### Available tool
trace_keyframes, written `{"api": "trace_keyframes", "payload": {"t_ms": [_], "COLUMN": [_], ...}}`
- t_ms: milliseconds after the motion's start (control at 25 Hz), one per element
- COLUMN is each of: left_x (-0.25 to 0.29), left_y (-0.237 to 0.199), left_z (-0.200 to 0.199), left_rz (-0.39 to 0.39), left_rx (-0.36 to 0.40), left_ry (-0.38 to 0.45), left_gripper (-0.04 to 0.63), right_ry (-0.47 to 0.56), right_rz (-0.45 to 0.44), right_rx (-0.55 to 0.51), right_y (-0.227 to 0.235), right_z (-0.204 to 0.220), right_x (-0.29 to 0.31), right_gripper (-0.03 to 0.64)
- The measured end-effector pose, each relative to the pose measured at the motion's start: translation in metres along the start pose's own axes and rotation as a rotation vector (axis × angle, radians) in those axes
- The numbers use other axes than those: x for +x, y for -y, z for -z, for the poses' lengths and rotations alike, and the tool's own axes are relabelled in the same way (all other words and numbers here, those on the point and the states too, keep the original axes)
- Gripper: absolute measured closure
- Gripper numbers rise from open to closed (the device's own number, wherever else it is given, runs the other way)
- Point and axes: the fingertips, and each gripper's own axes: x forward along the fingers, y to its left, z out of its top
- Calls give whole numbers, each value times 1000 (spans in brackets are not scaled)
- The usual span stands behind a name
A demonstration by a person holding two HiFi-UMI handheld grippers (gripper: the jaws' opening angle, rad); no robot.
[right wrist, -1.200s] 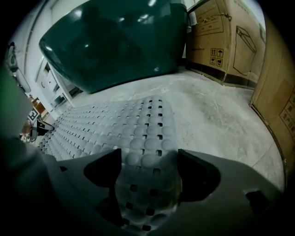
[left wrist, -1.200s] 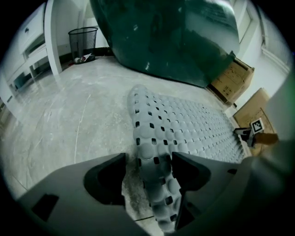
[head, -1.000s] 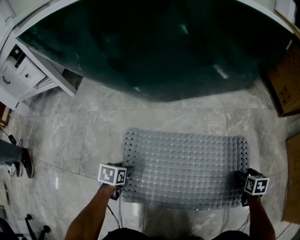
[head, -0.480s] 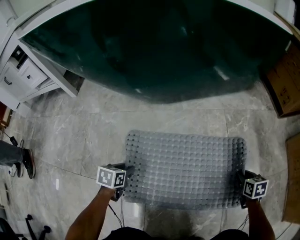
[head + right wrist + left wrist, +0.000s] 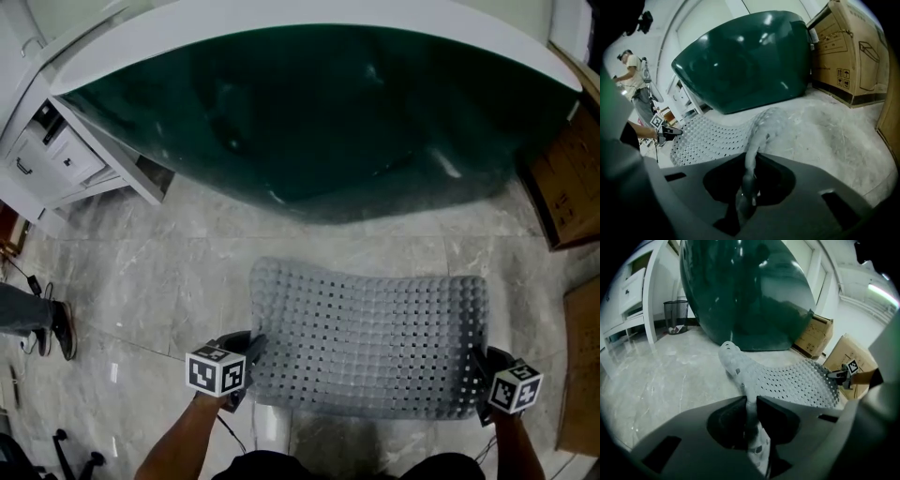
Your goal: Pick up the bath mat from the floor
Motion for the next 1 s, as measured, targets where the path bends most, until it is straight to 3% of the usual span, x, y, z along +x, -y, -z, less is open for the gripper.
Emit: {"api": "trace_keyframes", "payload": {"t_ms": [400,680,1000], "left_x": [-74,-163,-278], "left_y": [25,44,86], "left_z": [-57,-110,-178], "left_rz": [-43,-73,-93], "left_rx": [28,34,-12], "left_ry": [113,177,268], "left_gripper": [545,545,546], "right_ry": [87,125,168], "right_rz": [-32,-46,-47], "right_rx": [-10,-31,-52], "right_y": [-45,-82,-133], "right_z": [-70,-135,-235], "right_x": [-47,-112,-211], "right_gripper": [568,568,568]}}
